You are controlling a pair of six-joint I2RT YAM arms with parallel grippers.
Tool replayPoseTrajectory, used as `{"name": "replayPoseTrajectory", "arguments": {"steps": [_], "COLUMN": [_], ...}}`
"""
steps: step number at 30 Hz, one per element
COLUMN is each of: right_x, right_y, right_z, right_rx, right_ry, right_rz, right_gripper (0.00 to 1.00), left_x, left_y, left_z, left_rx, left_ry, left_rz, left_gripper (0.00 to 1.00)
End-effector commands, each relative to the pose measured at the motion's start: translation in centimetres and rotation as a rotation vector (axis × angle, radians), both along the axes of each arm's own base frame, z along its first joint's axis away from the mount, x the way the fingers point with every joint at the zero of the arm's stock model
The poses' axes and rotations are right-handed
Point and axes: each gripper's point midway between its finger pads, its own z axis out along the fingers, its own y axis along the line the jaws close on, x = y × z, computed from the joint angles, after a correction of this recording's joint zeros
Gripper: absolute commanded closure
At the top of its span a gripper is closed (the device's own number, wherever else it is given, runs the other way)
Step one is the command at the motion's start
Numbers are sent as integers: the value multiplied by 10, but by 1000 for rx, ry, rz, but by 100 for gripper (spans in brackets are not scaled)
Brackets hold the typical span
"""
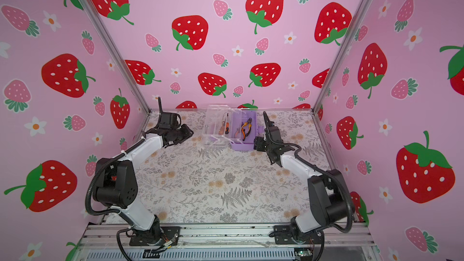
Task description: Pack the tool kit
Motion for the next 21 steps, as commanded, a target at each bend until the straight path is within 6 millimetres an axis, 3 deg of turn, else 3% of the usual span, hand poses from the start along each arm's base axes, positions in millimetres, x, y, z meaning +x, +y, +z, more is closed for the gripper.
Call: {"name": "replayPoseTrajectory", "arguments": {"steps": [1,5,10,15,21], "right_x": [16,43,62,68,64], "right_y": [13,25,36,41,53], "right_z": [-19,-32,-54,-78,-96], "right_rx": [-17,-33,-35,-36,31], "right_ry": [75,97,141,185,231], "right_rz": [60,61,81,87,114], "right_gripper": [28,28,30,35,48], "left_x": [16,21,26,29,29], "left_y": [-28,-33,-38,-46,-54], "left_z": [-1,-28,-48,-63,-77], "left_rx": [-135,-176,-202,-255,-270], "left_ry": [-51,-14,16,28,47], "left_rz": [-77,-81,-96,-112,-133], "left_gripper": [58,56,56,56,57]}}
